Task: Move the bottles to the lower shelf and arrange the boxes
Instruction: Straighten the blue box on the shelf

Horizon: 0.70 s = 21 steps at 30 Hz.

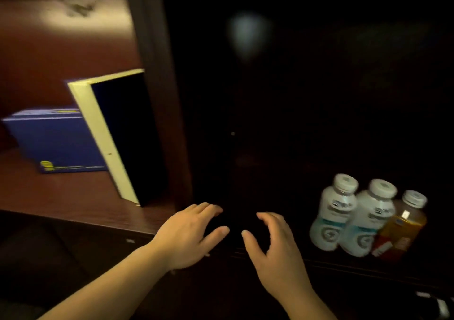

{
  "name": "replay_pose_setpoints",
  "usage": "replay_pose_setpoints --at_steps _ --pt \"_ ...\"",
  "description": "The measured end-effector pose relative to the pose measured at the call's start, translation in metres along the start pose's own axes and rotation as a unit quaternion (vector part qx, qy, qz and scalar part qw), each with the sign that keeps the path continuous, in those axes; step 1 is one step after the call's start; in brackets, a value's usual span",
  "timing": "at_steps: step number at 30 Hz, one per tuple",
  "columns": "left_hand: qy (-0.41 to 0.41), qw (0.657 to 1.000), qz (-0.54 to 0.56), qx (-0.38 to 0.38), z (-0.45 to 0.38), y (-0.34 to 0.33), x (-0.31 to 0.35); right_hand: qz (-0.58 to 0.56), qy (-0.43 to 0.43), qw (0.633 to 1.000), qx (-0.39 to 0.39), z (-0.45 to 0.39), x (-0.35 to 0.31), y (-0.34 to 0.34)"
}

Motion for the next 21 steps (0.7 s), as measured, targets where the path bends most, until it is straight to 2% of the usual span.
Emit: replay_pose_setpoints --at_steps 6,10,16,21 --pt "0.046 0.995 -0.047 0.076 0.102 0.122 -0.128 -0.009 0.105 0.993 -0.053 -0.017 -0.159 -0.093" --pt "0.104 0.986 -0.075 0.109 0.163 0.187 -0.232 -0.030 0.122 0.991 -0.051 -0.031 -0.258 -0.160" --pt "0.141 0.974 -0.106 0.143 0.202 0.266 -0.339 -0.062 0.112 0.990 -0.051 -0.074 -0.351 -0.239" --pt "0.154 0.970 -0.093 0.164 0.191 0.297 -0.410 -0.033 0.097 0.993 -0.066 -0.124 -0.373 -0.301"
Point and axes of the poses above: each hand's wrist, its own z-axis away from the middle knuckle, its own y-axis out of the back of the hand, x = y × z, the point moved 4 cm from there along -z, towards the middle knuckle, and after that the axes turned 1 degree about z, right-handed, at the moved point
